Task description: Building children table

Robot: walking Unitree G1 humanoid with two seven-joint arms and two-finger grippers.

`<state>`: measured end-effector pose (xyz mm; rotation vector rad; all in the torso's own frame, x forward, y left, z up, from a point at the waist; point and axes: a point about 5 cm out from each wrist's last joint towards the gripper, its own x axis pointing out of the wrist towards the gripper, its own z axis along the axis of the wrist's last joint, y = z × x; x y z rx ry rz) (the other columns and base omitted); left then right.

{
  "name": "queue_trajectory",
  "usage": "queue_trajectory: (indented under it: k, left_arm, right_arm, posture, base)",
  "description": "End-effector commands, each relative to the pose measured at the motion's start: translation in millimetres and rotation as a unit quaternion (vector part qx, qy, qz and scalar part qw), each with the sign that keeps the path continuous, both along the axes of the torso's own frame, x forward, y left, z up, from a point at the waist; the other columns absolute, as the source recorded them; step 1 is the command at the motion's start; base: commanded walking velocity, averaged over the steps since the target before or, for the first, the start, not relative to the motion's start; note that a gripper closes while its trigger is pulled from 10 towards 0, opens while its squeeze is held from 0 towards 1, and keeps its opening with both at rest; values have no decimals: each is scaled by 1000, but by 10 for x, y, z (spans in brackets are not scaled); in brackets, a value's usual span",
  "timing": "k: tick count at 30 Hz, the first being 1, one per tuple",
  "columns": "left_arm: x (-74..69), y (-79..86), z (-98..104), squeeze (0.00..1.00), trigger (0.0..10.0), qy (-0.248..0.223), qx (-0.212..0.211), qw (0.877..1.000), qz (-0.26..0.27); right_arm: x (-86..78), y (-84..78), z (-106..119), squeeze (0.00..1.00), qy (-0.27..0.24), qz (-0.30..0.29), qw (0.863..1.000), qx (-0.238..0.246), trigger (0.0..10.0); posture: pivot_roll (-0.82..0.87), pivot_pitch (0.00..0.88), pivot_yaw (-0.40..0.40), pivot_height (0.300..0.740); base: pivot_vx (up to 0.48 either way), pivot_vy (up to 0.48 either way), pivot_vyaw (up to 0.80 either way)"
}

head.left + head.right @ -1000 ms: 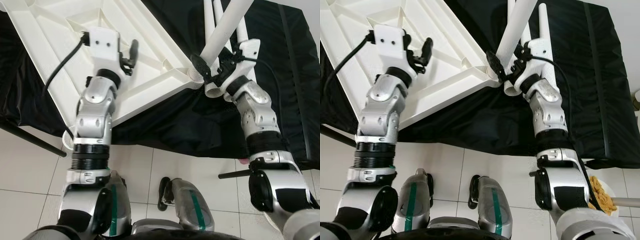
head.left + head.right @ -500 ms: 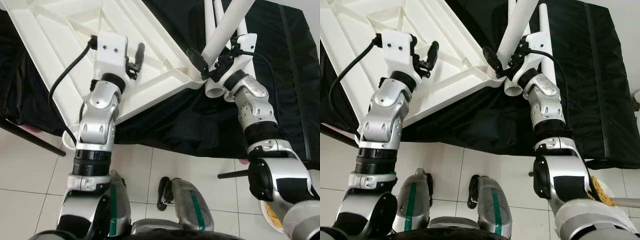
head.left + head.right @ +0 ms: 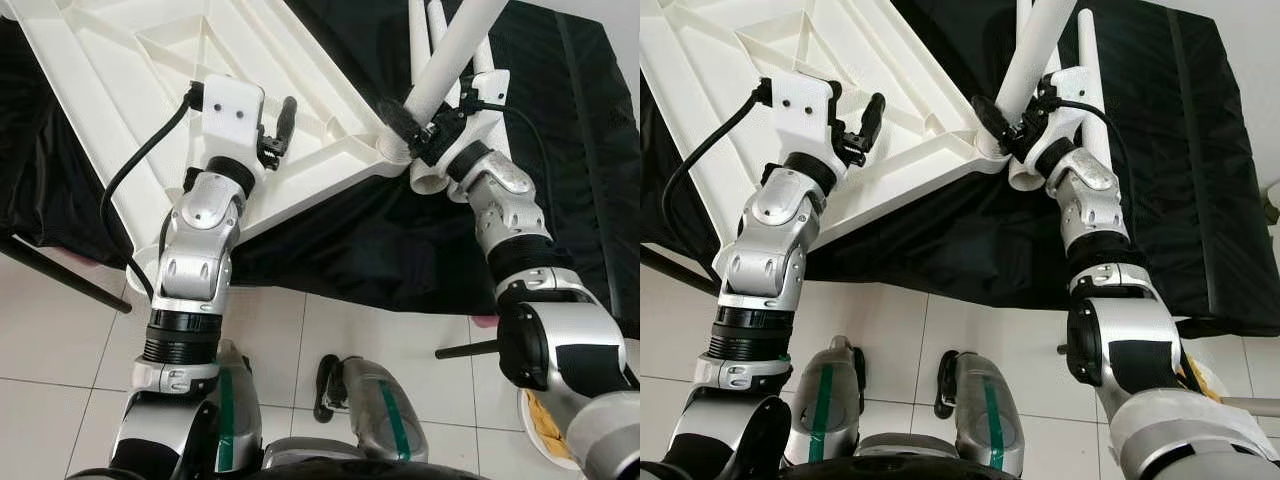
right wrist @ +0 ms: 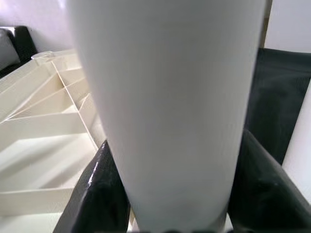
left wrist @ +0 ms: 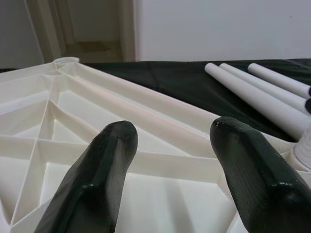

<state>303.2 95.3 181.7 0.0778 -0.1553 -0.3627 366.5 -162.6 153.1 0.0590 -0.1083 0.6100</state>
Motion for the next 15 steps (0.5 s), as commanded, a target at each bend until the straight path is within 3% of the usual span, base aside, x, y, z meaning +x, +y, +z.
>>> queue_trajectory:
  k: [1, 7, 8, 9, 11, 12, 15]
  left_arm:
    - [-37, -56, 2, 0, 10000, -2, 4, 1000, -23]
    - [-75, -93, -13, 0, 10000, -2, 11, 999, -37]
    - [-77, -97, -20, 0, 10000, -1, 13, 999, -37]
    - [-78, -102, -25, 0, 10000, 0, 12, 999, -38]
    - [-79, -105, -27, 0, 10000, 1, 12, 999, -39]
    - [-84, -107, -32, 0, 10000, 3, 11, 999, -39]
    - [-95, -109, -44, 0, 10000, 5, 15, 999, -39]
  right_arm:
    - [-8, -26, -12, 0, -1, -1, 1000, 9, 0]
    - [-29, -9, -37, 0, -4, 2, 1000, 12, 0]
    - [-39, 14, -48, 0, -5, 0, 1000, 14, 980]
    - [-48, 39, -56, 0, -6, -4, 1000, 16, 7922]
    - [-54, 55, -61, 0, -7, -6, 1000, 18, 7922]
    - [-65, 78, -68, 0, -9, -17, 1000, 22, 10000]
    - [-85, 119, -82, 0, -14, -49, 998, 26, 10000]
  posture:
    - [137, 26, -110, 740]
    - [136, 25, -111, 740]
    - [135, 24, -111, 740]
    - [135, 24, -111, 740]
    - [135, 24, -111, 740]
    - [132, 29, -112, 740]
    - [130, 33, -111, 740]
  base:
    - [0, 0, 0]
    - [0, 0, 0]
    - [0, 0, 0]
    - [0, 0, 0]
    - [0, 0, 0]
    - [0, 0, 0]
    - [0, 0, 0]
